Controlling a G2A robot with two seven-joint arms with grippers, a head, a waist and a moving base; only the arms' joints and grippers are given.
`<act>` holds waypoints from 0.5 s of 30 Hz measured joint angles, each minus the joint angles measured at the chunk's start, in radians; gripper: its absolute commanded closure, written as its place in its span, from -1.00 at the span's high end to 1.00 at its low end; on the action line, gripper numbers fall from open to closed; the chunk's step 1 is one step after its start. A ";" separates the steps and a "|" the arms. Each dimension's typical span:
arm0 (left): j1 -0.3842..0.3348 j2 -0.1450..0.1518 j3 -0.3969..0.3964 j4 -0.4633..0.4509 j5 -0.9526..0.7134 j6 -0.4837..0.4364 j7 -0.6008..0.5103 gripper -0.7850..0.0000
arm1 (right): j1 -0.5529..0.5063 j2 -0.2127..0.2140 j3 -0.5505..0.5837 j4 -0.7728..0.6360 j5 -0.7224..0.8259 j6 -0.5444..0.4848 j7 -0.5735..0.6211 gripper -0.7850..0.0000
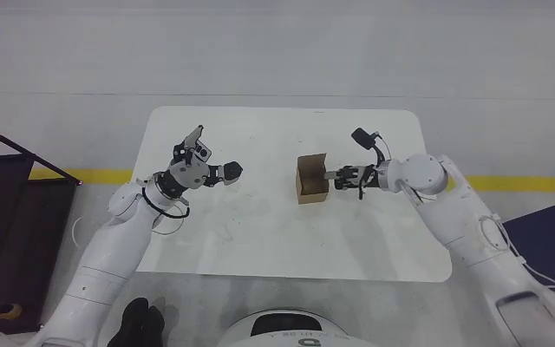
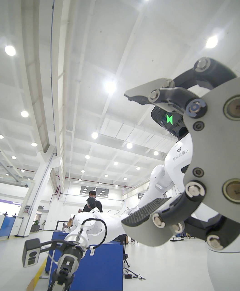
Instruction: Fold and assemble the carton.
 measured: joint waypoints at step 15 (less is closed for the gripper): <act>0.000 0.000 0.000 0.000 0.000 0.000 0.000 1.00 | 0.033 -0.019 -0.052 -0.017 -0.066 0.045 0.009 -0.04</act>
